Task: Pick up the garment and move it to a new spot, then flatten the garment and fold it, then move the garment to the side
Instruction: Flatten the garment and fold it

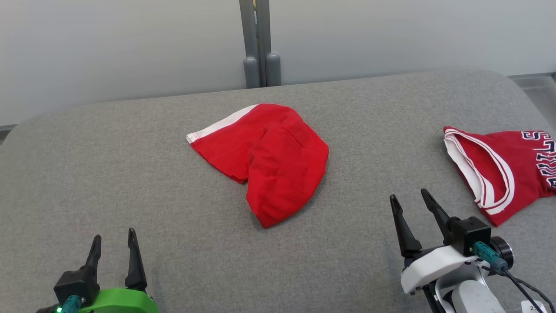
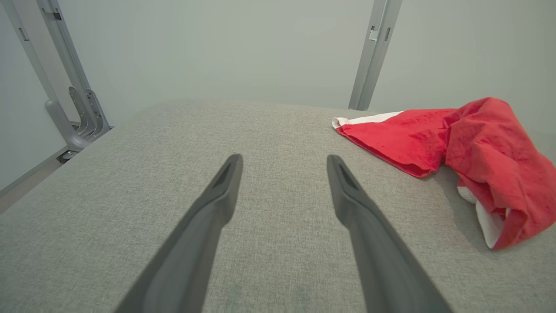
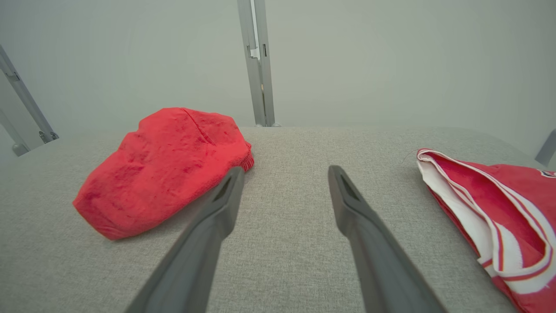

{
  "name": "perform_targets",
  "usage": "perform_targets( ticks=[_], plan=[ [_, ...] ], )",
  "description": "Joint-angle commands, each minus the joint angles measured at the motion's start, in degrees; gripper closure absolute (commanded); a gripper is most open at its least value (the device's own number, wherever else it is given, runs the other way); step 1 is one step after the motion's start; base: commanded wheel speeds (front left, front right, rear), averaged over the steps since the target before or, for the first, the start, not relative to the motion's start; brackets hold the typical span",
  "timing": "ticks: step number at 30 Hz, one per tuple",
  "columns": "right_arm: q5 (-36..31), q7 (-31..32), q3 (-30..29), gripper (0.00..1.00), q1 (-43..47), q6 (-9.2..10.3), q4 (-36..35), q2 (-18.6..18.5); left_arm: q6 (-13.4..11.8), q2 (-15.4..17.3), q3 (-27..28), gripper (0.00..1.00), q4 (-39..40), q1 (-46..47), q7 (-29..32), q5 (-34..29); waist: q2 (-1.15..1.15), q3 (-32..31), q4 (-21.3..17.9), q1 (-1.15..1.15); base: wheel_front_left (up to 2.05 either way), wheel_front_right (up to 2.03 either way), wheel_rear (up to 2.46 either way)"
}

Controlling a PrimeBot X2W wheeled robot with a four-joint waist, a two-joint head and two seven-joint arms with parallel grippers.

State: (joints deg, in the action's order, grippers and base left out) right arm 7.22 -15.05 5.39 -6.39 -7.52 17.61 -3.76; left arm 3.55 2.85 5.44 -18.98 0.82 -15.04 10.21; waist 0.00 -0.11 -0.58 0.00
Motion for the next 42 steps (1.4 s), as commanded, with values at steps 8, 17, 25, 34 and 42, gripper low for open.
perform_targets(
  ticks=[8,17,25,34,42],
  plan=[
    [0.1,-0.1,1.7,0.00,-0.4,0.08,0.7,-0.3,-0.3,0.1,-1.3,0.00,0.5,-0.3,-0.1,0.4,0.00,0.8,1.0,0.00,0.00,0.00,0.00],
    [3.8,-0.1,15.4,0.00,-8.9,0.08,7.1,-1.1,-0.6,0.1,-5.4,0.00,0.8,3.1,-0.1,1.9,0.00,5.3,5.3,0.00,0.00,0.00,0.00],
    [5.2,-0.1,25.1,0.00,-18.6,0.08,13.7,-1.9,-1.6,0.1,-10.5,0.00,1.4,6.1,-0.1,4.3,0.00,9.8,12.0,0.00,0.00,0.00,0.00],
    [0.8,-0.1,28.2,0.00,-23.6,0.08,21.6,-1.8,-2.3,0.1,-12.4,0.00,2.4,8.0,-0.2,5.7,0.00,12.8,16.1,0.00,0.00,0.00,0.00],
    [-1.4,-0.1,27.7,1.00,-27.7,0.08,29.1,-0.6,-3.6,0.1,-13.9,0.00,2.8,8.0,-0.2,6.8,0.00,14.1,17.6,0.00,0.00,0.00,0.00]
  ],
)
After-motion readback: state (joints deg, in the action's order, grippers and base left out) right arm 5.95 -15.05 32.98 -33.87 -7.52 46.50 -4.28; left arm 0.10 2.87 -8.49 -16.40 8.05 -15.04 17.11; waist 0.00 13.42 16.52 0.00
